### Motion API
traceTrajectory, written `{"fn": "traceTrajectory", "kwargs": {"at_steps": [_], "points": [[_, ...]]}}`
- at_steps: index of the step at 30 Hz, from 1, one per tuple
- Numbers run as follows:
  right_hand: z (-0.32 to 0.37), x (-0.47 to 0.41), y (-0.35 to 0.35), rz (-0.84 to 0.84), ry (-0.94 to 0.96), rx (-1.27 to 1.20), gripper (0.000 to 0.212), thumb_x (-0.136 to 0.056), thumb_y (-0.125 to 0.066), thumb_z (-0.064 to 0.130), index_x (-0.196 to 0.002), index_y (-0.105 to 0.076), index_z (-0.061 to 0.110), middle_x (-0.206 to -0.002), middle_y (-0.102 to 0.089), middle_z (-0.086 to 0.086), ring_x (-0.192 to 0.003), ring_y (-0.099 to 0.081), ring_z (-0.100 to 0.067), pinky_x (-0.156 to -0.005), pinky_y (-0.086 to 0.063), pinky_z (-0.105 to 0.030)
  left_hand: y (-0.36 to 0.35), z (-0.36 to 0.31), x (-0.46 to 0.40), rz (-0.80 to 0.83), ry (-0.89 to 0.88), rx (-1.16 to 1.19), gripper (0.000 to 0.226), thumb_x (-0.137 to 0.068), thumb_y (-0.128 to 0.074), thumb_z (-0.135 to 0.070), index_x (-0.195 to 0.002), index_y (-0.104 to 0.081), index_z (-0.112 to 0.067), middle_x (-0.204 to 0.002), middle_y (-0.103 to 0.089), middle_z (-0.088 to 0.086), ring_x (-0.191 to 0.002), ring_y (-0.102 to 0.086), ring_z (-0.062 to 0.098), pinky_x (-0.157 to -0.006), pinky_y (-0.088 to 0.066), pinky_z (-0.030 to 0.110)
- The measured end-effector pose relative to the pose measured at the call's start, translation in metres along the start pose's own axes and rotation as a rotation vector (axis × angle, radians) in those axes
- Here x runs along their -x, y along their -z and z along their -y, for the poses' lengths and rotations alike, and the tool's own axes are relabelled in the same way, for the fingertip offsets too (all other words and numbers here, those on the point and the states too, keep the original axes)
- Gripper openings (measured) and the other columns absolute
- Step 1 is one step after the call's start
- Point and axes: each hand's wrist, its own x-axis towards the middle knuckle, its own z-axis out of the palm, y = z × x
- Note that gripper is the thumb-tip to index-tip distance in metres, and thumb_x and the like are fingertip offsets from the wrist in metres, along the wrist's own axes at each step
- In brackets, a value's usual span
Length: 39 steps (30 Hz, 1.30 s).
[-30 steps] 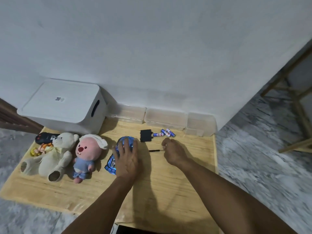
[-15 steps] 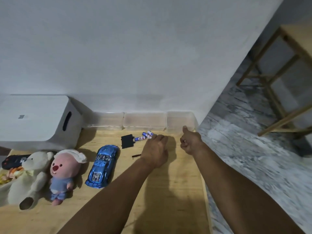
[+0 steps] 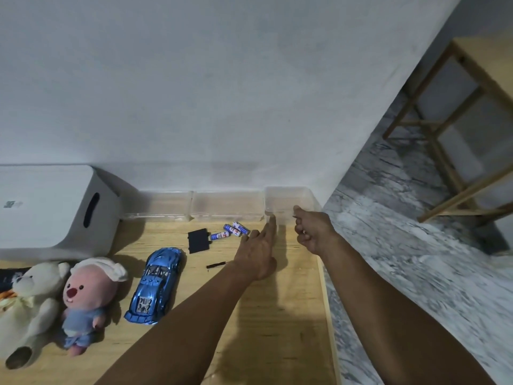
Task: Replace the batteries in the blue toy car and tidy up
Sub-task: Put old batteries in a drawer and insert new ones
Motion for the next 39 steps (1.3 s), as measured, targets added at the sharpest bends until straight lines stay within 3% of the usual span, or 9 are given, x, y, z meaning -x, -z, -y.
{"fn": "traceTrajectory", "kwargs": {"at_steps": [4, 8, 13, 18, 22, 25, 32, 36, 39], "points": [[0.014, 0.005, 0.000, 0.042, 0.040, -0.029, 0.020, -0.092, -0.065, 0.023, -0.087, -0.062, 0.004, -0.062, -0.045, 0.000, -0.046, -0.038, -0.008, -0.034, -0.021, -0.015, 0.003, -0.002, -0.005, -0.091, 0.023, 0.132, 0.098, -0.086, -0.061, -0.016, -0.155, 0.009, -0.013, -0.131, -0.053, 0.012, -0.115, -0.047, 0.030, -0.100, -0.040, 0.039], [0.029, 0.007, 0.001, 0.085, 0.109, -0.048, 0.006, -0.086, -0.057, 0.011, -0.082, -0.059, 0.006, -0.066, -0.044, -0.002, -0.046, -0.039, -0.010, -0.038, -0.019, -0.017, 0.021, 0.001, -0.015, -0.316, 0.067, 0.534, 0.079, -0.084, -0.059, -0.006, -0.153, -0.022, -0.018, -0.123, -0.055, 0.004, -0.107, -0.053, 0.026, -0.079, -0.046, 0.029], [0.038, 0.003, -0.005, 0.094, 0.207, 0.128, 0.030, -0.081, -0.045, -0.006, -0.102, -0.061, 0.007, -0.083, -0.055, -0.009, -0.060, -0.051, -0.016, -0.046, -0.029, -0.025, 0.055, -0.003, -0.028, -0.329, 0.110, 0.823, 0.068, -0.082, -0.058, -0.001, -0.145, -0.039, -0.016, -0.138, -0.051, -0.001, -0.108, -0.053, 0.017, -0.087, -0.052, 0.039], [0.030, -0.019, -0.011, 0.099, 0.372, 0.463, 0.032, -0.087, -0.045, -0.001, -0.112, -0.058, 0.015, -0.106, -0.060, -0.009, -0.084, -0.058, -0.021, -0.057, -0.042, -0.026, 0.059, -0.001, -0.032, -0.276, 0.135, 0.866, 0.075, -0.080, -0.058, -0.001, -0.148, -0.036, -0.022, -0.147, -0.043, -0.002, -0.124, -0.049, 0.016, -0.094, -0.051, 0.044], [0.026, -0.034, -0.017, 0.122, 0.589, 1.064, 0.040, -0.086, -0.051, 0.000, -0.122, -0.056, 0.016, -0.122, -0.061, -0.006, -0.113, -0.056, -0.024, -0.094, -0.048, -0.038, 0.059, 0.002, -0.031, -0.237, 0.137, 0.927, 0.078, -0.080, -0.056, 0.001, -0.149, -0.034, -0.028, -0.150, -0.039, -0.001, -0.130, -0.047, 0.017, -0.090, -0.055, 0.041], [0.026, -0.043, -0.024, 0.185, 0.605, 1.274, 0.038, -0.090, -0.058, 0.009, -0.127, -0.052, 0.018, -0.127, -0.060, -0.006, -0.113, -0.058, -0.024, -0.093, -0.049, -0.039, 0.062, 0.003, -0.029, -0.239, 0.143, 0.968, 0.073, -0.083, -0.058, -0.002, -0.149, -0.035, -0.025, -0.152, -0.036, -0.003, -0.130, -0.047, 0.018, -0.094, -0.052, 0.042], [0.032, -0.053, -0.031, 0.308, 0.555, 1.428, 0.032, -0.093, -0.058, 0.016, -0.125, -0.057, 0.014, -0.124, -0.060, 0.000, -0.112, -0.057, -0.023, -0.085, -0.046, -0.028, 0.070, 0.001, -0.025, -0.259, 0.132, 0.988, 0.068, -0.084, -0.063, -0.001, -0.146, -0.040, -0.017, -0.154, -0.033, -0.004, -0.126, -0.050, 0.019, -0.085, -0.047, 0.027], [0.035, -0.053, -0.027, 0.365, 0.577, 1.436, 0.012, -0.090, -0.059, 0.010, -0.090, -0.064, 0.021, -0.099, -0.060, 0.004, -0.094, -0.059, -0.022, -0.075, -0.044, -0.027, 0.069, 0.003, -0.025, -0.278, 0.113, 0.947, 0.063, -0.086, -0.061, -0.001, -0.145, -0.042, -0.014, -0.157, -0.028, -0.004, -0.126, -0.050, 0.020, -0.083, -0.047, 0.026], [0.037, -0.050, -0.019, 0.279, 0.618, 1.312, 0.024, -0.089, -0.054, 0.000, -0.106, -0.067, 0.010, -0.110, -0.065, -0.002, -0.103, -0.061, -0.023, -0.089, -0.050, -0.032, 0.069, 0.003, -0.024, -0.268, 0.090, 0.932, 0.065, -0.084, -0.063, 0.001, -0.145, -0.042, -0.011, -0.156, -0.031, -0.004, -0.126, -0.051, 0.021, -0.081, -0.047, 0.027]]}}
